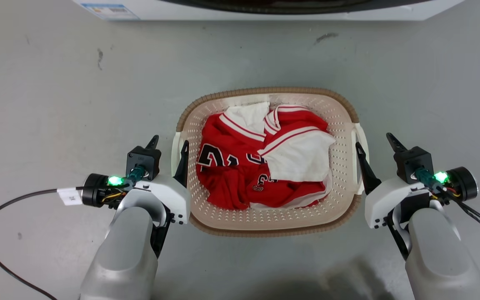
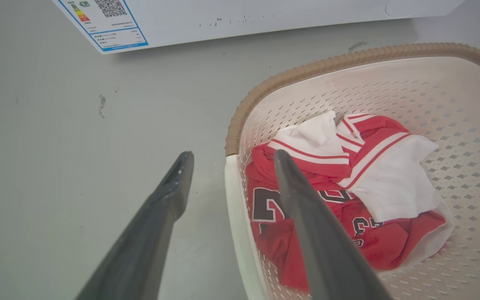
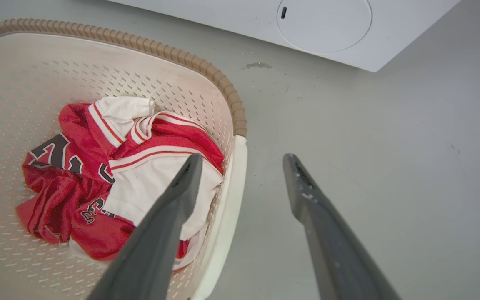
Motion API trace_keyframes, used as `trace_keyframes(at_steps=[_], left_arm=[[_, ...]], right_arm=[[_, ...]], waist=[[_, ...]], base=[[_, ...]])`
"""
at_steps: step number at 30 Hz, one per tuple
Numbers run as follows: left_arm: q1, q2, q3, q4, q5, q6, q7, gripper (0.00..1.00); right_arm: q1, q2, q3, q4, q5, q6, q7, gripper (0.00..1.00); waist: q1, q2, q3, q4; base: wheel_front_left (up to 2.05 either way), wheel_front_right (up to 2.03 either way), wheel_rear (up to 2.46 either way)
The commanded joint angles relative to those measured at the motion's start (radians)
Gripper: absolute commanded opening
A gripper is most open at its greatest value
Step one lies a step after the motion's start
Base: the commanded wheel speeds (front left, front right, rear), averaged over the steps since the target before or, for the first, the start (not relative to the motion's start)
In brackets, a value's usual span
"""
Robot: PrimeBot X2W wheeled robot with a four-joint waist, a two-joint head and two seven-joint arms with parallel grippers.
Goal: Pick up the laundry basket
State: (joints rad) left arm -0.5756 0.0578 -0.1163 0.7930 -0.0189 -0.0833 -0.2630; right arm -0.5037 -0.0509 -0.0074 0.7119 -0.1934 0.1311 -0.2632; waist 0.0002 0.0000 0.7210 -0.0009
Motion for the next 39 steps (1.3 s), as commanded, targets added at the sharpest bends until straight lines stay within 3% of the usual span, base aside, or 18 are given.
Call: trace_keyframes(at_steps=[1,26,27,28,39], left_arm=[[-0.032,0.000,-0.006,0.032,0.003,0.006,-0.003,1.00],[-0.183,-0.008,-0.099,0.267,-0.025,0.019,-0.003,1.00],[-0.184,-0.008,-0.107,0.277,-0.023,0.020,-0.003,0.64],[-0.187,-0.008,-0.113,0.280,-0.024,0.022,-0.003,0.00],[-0.177,-0.001,-0.151,0.291,-0.057,0.021,-0.003,0.00]], right_arm=[[-0.034,0.001,-0.006,0.028,-0.011,-0.001,-0.002,1.00],[-0.171,0.001,-0.048,0.226,-0.056,-0.001,-0.002,1.00],[-0.174,0.001,-0.051,0.226,-0.060,-0.001,-0.002,0.46],[-0.175,0.001,-0.052,0.225,-0.062,-0.001,-0.002,0.00],[-0.156,-0.007,-0.052,0.260,-0.078,-0.001,-0.002,0.00]], waist=[[-0.0002,0.0000,0.040,0.004],[-0.0002,0.0000,0.192,0.021],[-0.0002,0.0000,0.191,0.020],[-0.0002,0.0000,0.191,0.020],[-0.0002,0.0000,0.138,0.026]], base=[[0.00,0.00,0.00],[0.00,0.00,0.00],[0.00,0.00,0.00],[0.00,0.00,0.00],[0.00,0.00,0.00]])
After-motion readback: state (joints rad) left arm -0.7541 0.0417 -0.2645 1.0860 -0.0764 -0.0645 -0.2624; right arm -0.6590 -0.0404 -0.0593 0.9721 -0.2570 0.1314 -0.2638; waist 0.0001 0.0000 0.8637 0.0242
